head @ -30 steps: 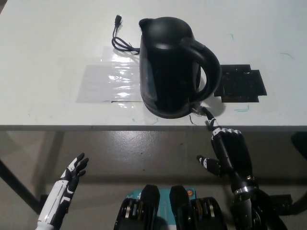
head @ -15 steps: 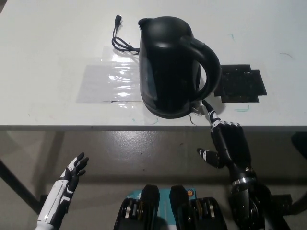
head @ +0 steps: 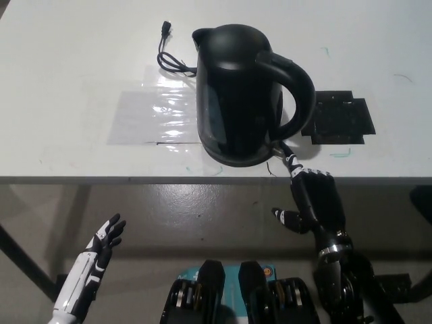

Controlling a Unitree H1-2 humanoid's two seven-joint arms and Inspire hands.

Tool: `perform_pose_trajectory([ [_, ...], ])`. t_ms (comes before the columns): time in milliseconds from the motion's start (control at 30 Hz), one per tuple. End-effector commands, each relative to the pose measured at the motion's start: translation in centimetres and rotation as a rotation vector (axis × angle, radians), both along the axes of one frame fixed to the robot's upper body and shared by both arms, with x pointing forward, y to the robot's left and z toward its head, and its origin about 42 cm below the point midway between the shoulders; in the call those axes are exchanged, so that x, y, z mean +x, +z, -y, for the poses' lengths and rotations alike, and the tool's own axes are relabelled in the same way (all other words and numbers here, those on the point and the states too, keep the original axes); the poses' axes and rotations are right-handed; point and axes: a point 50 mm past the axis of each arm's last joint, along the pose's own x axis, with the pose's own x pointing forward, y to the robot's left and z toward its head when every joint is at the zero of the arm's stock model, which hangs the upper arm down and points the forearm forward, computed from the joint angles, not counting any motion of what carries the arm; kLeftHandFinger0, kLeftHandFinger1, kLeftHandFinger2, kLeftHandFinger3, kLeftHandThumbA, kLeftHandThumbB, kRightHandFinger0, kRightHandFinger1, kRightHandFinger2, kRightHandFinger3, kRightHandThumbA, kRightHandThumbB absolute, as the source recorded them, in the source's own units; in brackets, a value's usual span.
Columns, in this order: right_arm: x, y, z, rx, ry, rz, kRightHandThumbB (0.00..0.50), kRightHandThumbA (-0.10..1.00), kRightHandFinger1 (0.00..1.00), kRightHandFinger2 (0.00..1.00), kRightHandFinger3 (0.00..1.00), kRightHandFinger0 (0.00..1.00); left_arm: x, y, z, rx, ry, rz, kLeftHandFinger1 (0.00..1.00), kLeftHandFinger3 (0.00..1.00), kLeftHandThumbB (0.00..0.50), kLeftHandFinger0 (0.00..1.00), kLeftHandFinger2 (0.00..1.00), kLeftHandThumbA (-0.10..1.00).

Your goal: A kettle is kept at the center of the table close to the robot and the robot uses its right index finger to press downwards on the transparent start boiling button

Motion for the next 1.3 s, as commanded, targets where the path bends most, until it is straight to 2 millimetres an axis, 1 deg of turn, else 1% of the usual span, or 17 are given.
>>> perform_pose_trajectory([
  [0, 1.4, 1.7, -0.5, -0.002, -0.002, 0.037, 0.253, 1.00, 0.00, 0.00, 1.00, 0.00, 0.5, 1.7, 0.1, 0.030, -0.042, 0.069, 1.00, 1.00, 0.380, 1.00, 1.00, 1.00],
  [67, 1.5, 1.6, -0.5, -0.004, -0.003, 0.040, 0.251, 1.00, 0.00, 0.00, 1.00, 0.00, 0.6, 1.8, 0.0, 0.035, -0.044, 0.070, 1.00, 1.00, 0.371, 1.00, 1.00, 1.00],
  [167, 1.7, 1.3, -0.3, -0.007, -0.005, 0.025, 0.247, 1.00, 0.00, 0.00, 1.00, 0.00, 0.7, 1.9, 0.0, 0.029, -0.042, 0.070, 1.00, 1.00, 0.390, 1.00, 1.00, 1.00],
  [233, 1.8, 1.1, -0.1, -0.014, -0.013, 0.019, 0.250, 1.00, 0.00, 0.00, 1.00, 0.00, 0.9, 1.8, 0.0, 0.028, -0.041, 0.070, 1.00, 1.00, 0.395, 1.00, 1.00, 1.00],
  [433, 2.3, 0.6, 0.3, -0.017, -0.027, 0.014, 0.260, 1.00, 0.00, 0.00, 1.00, 0.00, 1.0, 2.1, 0.0, 0.033, -0.047, 0.076, 1.00, 1.00, 0.386, 1.00, 1.00, 1.00],
  [767, 2.8, 0.3, 0.7, -0.032, -0.060, -0.012, 0.248, 1.00, 0.00, 0.00, 1.00, 0.00, 1.3, 2.3, 0.0, 0.027, -0.045, 0.079, 1.00, 1.00, 0.396, 1.00, 1.00, 1.00],
  [800, 2.8, 0.3, 0.7, -0.034, -0.060, -0.012, 0.252, 1.00, 0.00, 0.00, 1.00, 0.00, 1.3, 2.3, -0.1, 0.027, -0.047, 0.079, 1.00, 1.00, 0.395, 1.00, 1.00, 1.00],
  [933, 3.0, 0.8, 0.7, -0.036, -0.061, -0.005, 0.238, 1.00, 0.00, 0.00, 1.00, 0.00, 1.4, 2.3, 0.0, 0.024, -0.047, 0.079, 1.00, 1.00, 0.390, 1.00, 1.00, 1.00],
  [1067, 3.1, 1.2, 0.6, -0.040, -0.066, 0.007, 0.246, 1.00, 0.00, 0.00, 1.00, 0.00, 1.4, 2.4, 0.0, 0.025, -0.046, 0.079, 1.00, 1.00, 0.386, 1.00, 1.00, 1.00],
  [1100, 3.2, 1.4, 0.5, -0.038, -0.067, 0.008, 0.251, 1.00, 0.00, 0.00, 1.00, 0.00, 1.5, 2.4, 0.0, 0.025, -0.049, 0.084, 1.00, 1.00, 0.379, 1.00, 1.00, 1.00],
  [1167, 3.2, 1.4, 0.6, -0.038, -0.065, 0.013, 0.248, 1.00, 0.00, 0.00, 1.00, 0.00, 1.4, 2.3, 0.1, 0.023, -0.050, 0.084, 1.00, 1.00, 0.381, 1.00, 1.00, 1.00],
  [1267, 3.3, 1.5, 0.5, -0.033, -0.062, 0.008, 0.260, 1.00, 0.00, 0.00, 1.00, 0.00, 1.4, 2.4, 0.0, 0.018, -0.047, 0.081, 1.00, 1.00, 0.386, 1.00, 1.00, 1.00],
])
